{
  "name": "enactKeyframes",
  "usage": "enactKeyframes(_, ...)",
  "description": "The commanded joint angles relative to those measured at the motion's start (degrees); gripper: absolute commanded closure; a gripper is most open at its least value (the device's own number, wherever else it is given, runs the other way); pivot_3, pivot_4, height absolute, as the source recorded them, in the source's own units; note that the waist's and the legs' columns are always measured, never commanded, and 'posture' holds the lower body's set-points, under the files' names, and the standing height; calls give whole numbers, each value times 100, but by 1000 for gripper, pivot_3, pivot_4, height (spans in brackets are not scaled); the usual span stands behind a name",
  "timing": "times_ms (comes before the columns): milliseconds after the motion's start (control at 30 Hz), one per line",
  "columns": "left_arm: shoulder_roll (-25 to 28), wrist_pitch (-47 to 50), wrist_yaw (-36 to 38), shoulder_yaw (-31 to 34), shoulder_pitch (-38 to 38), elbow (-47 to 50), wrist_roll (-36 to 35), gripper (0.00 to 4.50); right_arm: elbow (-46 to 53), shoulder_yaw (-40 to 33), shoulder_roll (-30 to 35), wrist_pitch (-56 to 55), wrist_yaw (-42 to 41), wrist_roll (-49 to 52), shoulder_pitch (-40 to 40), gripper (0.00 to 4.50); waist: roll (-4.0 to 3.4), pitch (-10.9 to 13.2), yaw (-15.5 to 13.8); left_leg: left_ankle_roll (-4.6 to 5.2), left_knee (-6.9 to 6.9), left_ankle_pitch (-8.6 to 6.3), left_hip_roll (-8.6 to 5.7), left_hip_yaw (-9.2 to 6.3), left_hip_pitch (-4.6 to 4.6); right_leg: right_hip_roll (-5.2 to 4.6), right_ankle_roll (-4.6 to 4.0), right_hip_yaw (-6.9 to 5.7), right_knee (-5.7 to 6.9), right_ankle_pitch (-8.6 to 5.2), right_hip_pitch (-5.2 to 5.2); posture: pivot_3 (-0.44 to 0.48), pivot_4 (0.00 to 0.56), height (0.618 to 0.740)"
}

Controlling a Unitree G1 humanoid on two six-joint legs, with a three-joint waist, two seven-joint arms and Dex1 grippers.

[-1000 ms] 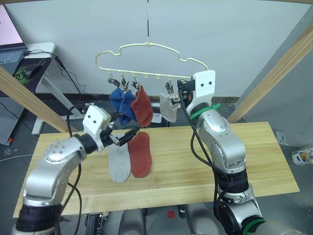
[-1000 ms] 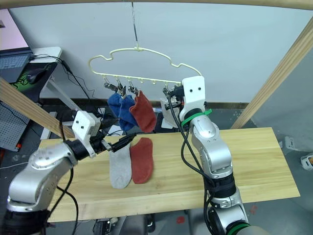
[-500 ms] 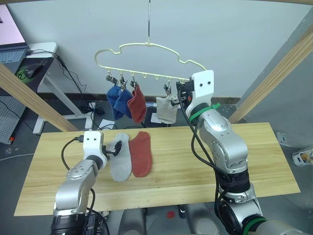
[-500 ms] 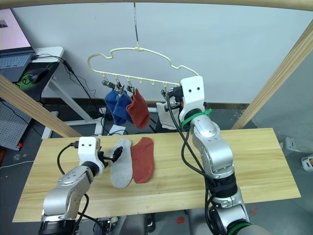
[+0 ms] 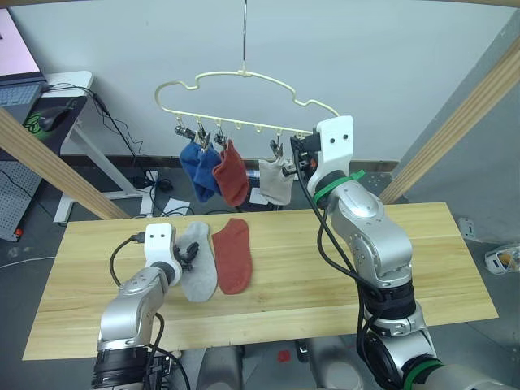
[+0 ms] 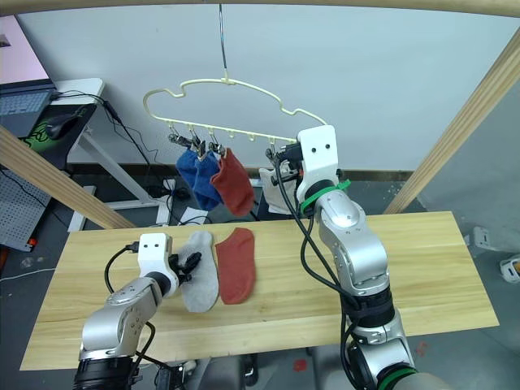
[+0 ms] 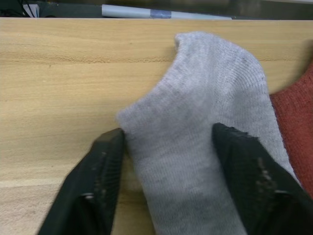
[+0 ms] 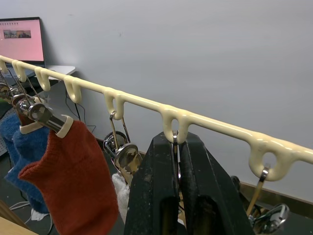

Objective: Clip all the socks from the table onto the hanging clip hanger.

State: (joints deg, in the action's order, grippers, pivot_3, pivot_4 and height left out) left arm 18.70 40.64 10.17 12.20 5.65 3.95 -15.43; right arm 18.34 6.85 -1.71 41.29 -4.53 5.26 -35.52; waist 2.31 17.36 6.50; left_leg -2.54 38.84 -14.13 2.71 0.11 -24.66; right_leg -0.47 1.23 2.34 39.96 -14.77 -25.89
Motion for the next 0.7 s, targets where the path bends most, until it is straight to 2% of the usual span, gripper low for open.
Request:
enactKeyframes(33, 27, 0, 73, 36, -121, 72, -7, 2766, 341, 16, -40, -69, 13, 19, -132, 4500, 0, 0, 0, 0, 0, 0, 0, -1, 0, 0, 0, 0, 0, 0, 0, -173, 314, 736)
enactKeyframes(267, 100, -245, 347, 60, -247, 616, -121, 4487, 345, 9, -51, -59, 12, 34, -134, 4500, -1, 1, 0, 0, -2, 0, 2, -1, 0, 0, 0, 2, -2, 0, 0, -165, 320, 736)
enactKeyframes(467, 295, -726, 1168, -52, -302, 1607, -520, 4487, 372, 5, -72, -39, 16, 48, -130, 4500, -2, 6, -7, 0, -6, 0, 3, -1, -1, 0, 0, 4, -8, 0, 0, -161, 322, 736)
enactKeyframes(600, 407, -1117, 1876, -366, -159, 2158, -826, 4487, 443, -47, -64, 14, 18, 66, -163, 4500, -4, 7, -7, -1, -6, 0, 1, 3, -2, -1, 0, 7, -12, 0, 0, -166, 316, 736)
enactKeyframes(700, 534, -1678, 2213, -850, 20, 2270, -526, 4487, 516, -100, -66, 70, 35, 86, -218, 4500, -4, 7, -4, -1, -8, 0, 0, 2, -2, 0, 0, 6, -15, 0, 0, -179, 305, 736)
